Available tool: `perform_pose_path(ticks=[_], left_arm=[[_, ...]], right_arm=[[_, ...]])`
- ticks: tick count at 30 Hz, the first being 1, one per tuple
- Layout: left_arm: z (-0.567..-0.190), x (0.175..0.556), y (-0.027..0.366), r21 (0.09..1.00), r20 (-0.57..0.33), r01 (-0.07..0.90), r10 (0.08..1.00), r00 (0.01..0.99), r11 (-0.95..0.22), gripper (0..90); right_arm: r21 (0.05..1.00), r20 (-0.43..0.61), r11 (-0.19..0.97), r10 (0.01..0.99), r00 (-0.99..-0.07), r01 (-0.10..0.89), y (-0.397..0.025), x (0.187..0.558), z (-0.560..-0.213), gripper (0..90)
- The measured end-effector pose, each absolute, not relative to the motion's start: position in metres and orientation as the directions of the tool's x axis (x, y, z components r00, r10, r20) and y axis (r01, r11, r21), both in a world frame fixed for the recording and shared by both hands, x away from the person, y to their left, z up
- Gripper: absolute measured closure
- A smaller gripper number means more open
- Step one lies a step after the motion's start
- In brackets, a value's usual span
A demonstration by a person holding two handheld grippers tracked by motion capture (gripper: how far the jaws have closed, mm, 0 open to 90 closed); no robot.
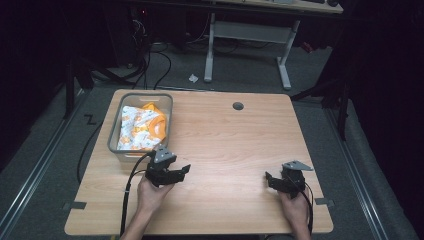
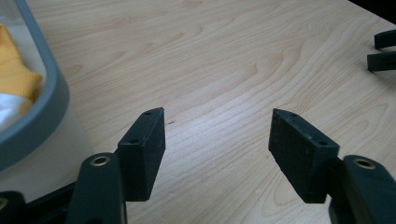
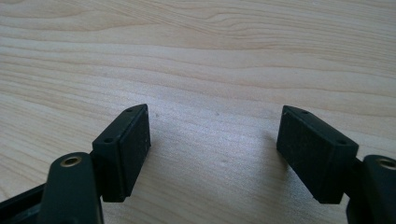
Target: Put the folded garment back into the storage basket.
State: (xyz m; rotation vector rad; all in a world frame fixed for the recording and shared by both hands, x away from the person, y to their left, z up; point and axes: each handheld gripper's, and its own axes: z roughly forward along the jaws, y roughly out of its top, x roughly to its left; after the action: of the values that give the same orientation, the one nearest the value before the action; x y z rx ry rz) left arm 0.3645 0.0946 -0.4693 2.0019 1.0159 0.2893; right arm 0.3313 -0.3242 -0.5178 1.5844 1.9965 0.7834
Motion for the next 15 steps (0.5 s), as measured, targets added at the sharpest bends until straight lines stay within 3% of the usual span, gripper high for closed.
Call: perform_pose_path(ticks=[15], left_arm=[[-0.487,0.366,0.087,0.754,-0.153,0.567,0.752,0.642,-0.330,36.8]], right_arm=[[0.688,-0.014,0.170,0.975,-0.222,0.706,-0.324,0.331,-0.518,26.1]])
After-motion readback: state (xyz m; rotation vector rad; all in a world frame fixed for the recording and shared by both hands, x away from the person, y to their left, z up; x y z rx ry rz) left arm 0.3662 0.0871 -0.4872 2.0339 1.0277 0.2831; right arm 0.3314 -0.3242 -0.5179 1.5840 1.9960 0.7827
